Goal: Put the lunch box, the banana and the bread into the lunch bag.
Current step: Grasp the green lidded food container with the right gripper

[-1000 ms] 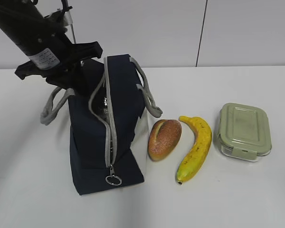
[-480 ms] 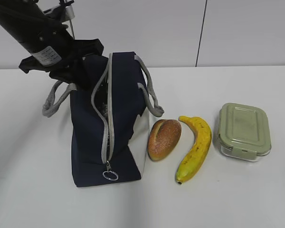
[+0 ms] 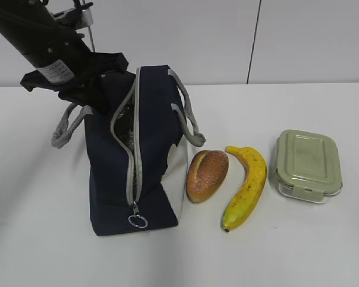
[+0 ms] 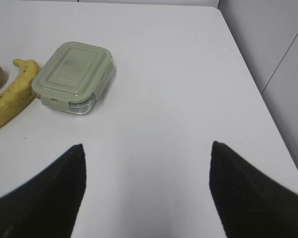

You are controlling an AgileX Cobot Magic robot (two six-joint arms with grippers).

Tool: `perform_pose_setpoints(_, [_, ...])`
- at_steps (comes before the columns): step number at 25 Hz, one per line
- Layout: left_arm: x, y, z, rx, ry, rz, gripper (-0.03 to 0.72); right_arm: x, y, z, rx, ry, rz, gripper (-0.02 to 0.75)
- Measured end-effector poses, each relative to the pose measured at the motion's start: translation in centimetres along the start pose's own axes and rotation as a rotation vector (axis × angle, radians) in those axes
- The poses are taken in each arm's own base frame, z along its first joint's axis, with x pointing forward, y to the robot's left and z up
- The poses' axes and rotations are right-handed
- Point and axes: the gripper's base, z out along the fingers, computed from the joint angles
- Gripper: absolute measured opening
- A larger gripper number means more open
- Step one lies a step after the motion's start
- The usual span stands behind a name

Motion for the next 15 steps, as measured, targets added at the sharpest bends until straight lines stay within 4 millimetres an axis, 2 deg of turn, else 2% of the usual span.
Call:
perform_pose_setpoints(3, [0.0, 0.1, 0.0, -0.006, 0.000, 0.004, 0.000, -0.1, 0.3, 0.0, -0.035, 0.000, 0.037, 0.577])
perform_pose_setpoints(6, [0.0, 0.1, 0.0, -0.007, 0.000, 0.005, 0.000, -1.1, 0.9, 1.1, -0.092, 0.098, 0.094, 0.577])
perform_pose_setpoints(15, [0.0, 0.3, -0.1, -0.032, 0.002, 0.020, -0.001, -4.5, 3.9, 8.7, -0.260, 0.404, 0.218, 0.577])
